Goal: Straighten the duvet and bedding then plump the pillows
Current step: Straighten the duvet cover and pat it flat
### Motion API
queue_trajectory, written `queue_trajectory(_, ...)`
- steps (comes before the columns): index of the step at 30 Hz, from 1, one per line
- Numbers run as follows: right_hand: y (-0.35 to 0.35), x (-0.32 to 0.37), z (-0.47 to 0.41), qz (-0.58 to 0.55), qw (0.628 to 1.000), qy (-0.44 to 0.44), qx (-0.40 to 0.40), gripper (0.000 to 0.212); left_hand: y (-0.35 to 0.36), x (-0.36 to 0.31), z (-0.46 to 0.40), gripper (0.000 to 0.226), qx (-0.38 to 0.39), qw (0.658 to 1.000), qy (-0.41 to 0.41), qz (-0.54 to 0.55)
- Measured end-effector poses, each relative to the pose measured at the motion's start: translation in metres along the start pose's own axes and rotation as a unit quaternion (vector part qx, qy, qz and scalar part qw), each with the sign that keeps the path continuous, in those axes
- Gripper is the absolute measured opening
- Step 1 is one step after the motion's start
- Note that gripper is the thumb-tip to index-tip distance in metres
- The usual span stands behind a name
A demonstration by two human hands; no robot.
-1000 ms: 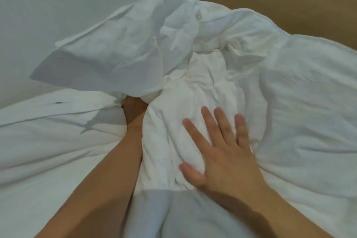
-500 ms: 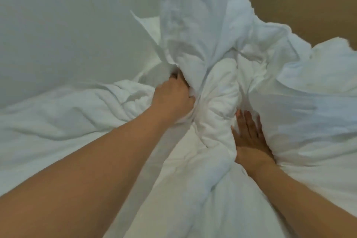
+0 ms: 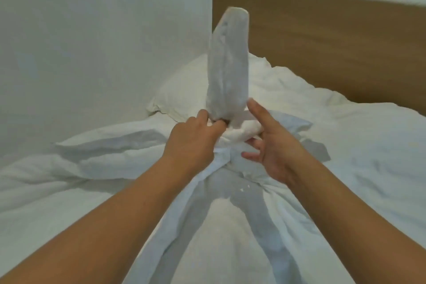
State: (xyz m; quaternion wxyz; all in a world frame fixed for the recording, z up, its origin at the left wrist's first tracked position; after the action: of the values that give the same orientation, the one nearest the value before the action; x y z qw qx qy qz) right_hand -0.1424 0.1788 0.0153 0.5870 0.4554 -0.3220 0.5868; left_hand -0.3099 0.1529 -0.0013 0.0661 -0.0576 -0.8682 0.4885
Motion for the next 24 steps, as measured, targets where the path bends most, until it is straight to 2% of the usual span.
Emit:
queue_trajectory(1, 0.005, 0.017, 0.004, 0.007, 1.000, 0.000, -0.026, 0.121, -0.005, -0.018, 0.005, 0.037, -0.018, 1.000, 0.021, 0.011)
queue_trajectory(2, 0.007, 0.026, 0.003, 0.000, 0.998, 0.000, -0.055, 0.111, -0.009, -0.036, 0.010, 0.030, -0.034, 0.998, 0.039, 0.022)
queue_trajectory(4, 0.001, 0.032, -0.002, -0.052, 0.987, -0.012, -0.149, 0.070, -0.018, -0.068, 0.017, 0.026, -0.066, 0.995, 0.064, 0.028)
queue_trajectory(6, -0.018, 0.030, -0.008, -0.101, 0.962, -0.029, -0.254, 0.048, -0.025, -0.090, 0.021, 0.032, -0.086, 0.994, 0.059, 0.042)
queue_trajectory(8, -0.041, 0.033, -0.012, -0.133, 0.946, -0.029, -0.295, 0.044, -0.020, -0.089, 0.030, 0.053, -0.082, 0.994, 0.023, 0.063)
queue_trajectory(10, -0.063, 0.040, -0.015, -0.145, 0.944, -0.017, -0.295, 0.047, -0.005, -0.063, 0.052, 0.086, -0.018, 1.000, -0.022, -0.003)
queue_trajectory(12, -0.077, 0.051, -0.015, -0.151, 0.950, 0.001, -0.274, 0.056, 0.008, -0.023, 0.074, 0.109, 0.107, 0.986, -0.071, -0.102)
queue_trajectory(13, -0.083, 0.055, -0.016, -0.146, 0.953, 0.010, -0.266, 0.063, 0.009, -0.006, 0.078, 0.104, 0.169, 0.973, -0.102, -0.122)
queue_trajectory(15, -0.091, 0.072, -0.015, -0.148, 0.950, -0.001, -0.275, 0.066, -0.009, 0.011, 0.069, 0.068, 0.237, 0.954, -0.165, -0.086)
queue_trajectory(16, -0.099, 0.087, -0.012, -0.165, 0.942, -0.029, -0.289, 0.062, -0.026, 0.009, 0.057, 0.053, 0.251, 0.952, -0.159, -0.071)
queue_trajectory(17, -0.110, 0.102, -0.011, -0.187, 0.936, -0.062, -0.292, 0.060, -0.046, -0.002, 0.044, 0.044, 0.244, 0.958, -0.132, -0.073)
queue_trajectory(19, -0.136, 0.134, -0.006, -0.220, 0.918, -0.120, -0.308, 0.066, -0.085, -0.048, 0.023, 0.035, 0.172, 0.981, -0.043, -0.083)
queue_trajectory(21, -0.167, 0.139, 0.002, -0.229, 0.887, -0.131, -0.380, 0.075, -0.111, -0.118, 0.016, 0.027, 0.119, 0.992, 0.018, -0.037)
queue_trajectory(22, -0.181, 0.127, 0.002, -0.220, 0.896, -0.101, -0.374, 0.086, -0.113, -0.156, 0.020, 0.028, 0.102, 0.994, 0.035, -0.012)
queue_trajectory(24, -0.206, 0.081, -0.010, -0.189, 0.931, -0.026, -0.312, 0.117, -0.097, -0.216, 0.033, 0.044, 0.076, 0.996, 0.031, 0.027)
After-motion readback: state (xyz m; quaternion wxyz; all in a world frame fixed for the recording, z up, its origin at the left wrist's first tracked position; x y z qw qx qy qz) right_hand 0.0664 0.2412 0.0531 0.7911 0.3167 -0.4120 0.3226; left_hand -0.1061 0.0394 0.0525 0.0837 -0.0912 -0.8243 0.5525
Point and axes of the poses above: each hand's wrist, its own z-axis away from the middle knuckle, its own y-axis out of the palm, x = y × z, the point moved 1 cm from there along -z, towards the middle knuckle, and after that the axes turned 10 degrees about -x, right-handed, at the moved point
